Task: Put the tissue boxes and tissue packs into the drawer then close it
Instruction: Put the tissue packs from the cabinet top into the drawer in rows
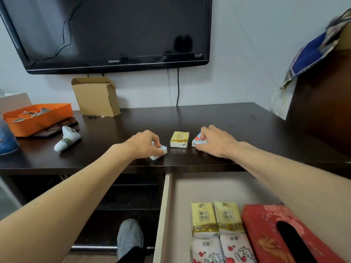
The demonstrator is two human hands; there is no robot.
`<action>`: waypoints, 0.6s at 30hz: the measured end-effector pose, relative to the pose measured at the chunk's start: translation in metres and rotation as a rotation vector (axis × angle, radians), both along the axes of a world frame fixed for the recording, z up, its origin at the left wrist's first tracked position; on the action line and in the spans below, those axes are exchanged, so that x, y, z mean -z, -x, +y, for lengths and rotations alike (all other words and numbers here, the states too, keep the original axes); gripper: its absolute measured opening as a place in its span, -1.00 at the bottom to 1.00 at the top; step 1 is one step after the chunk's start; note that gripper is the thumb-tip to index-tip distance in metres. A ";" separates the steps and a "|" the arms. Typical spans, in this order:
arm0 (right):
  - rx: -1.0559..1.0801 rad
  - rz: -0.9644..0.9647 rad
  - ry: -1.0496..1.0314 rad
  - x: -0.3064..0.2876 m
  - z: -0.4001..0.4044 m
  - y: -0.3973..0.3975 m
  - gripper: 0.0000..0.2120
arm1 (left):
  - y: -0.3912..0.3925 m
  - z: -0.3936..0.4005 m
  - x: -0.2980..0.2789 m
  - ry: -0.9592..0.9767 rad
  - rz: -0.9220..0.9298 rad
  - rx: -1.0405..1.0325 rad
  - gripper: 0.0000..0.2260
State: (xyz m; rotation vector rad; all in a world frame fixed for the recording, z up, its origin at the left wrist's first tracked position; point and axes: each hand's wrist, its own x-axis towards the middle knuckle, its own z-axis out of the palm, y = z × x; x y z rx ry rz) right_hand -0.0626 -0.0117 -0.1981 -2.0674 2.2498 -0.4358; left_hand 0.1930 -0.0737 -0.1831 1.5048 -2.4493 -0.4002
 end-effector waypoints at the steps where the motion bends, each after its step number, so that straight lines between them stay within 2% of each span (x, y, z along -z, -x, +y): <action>1: -0.014 -0.011 -0.008 -0.001 0.007 0.001 -0.69 | -0.001 0.004 0.000 0.008 -0.009 -0.004 -0.83; 5: -0.069 -0.019 -0.023 -0.006 0.040 0.003 -0.72 | -0.005 0.030 -0.001 0.026 -0.001 -0.010 -0.85; 8: -0.092 -0.077 0.044 0.000 0.067 0.005 -0.73 | -0.013 0.056 0.004 0.061 0.017 -0.002 -0.82; 9: -0.096 -0.127 0.077 0.005 0.078 0.006 -0.69 | -0.017 0.068 0.006 0.078 0.020 0.006 -0.79; 12: -0.096 -0.320 0.130 0.012 0.114 0.005 -0.39 | -0.028 0.111 0.013 0.098 0.115 0.061 -0.66; 14: -0.116 -0.420 0.092 0.013 0.141 0.003 -0.31 | -0.032 0.142 0.015 0.041 0.231 0.134 -0.57; 18: -0.221 -0.467 -0.054 0.015 0.194 -0.006 -0.42 | -0.029 0.196 0.021 -0.151 0.283 0.300 -0.48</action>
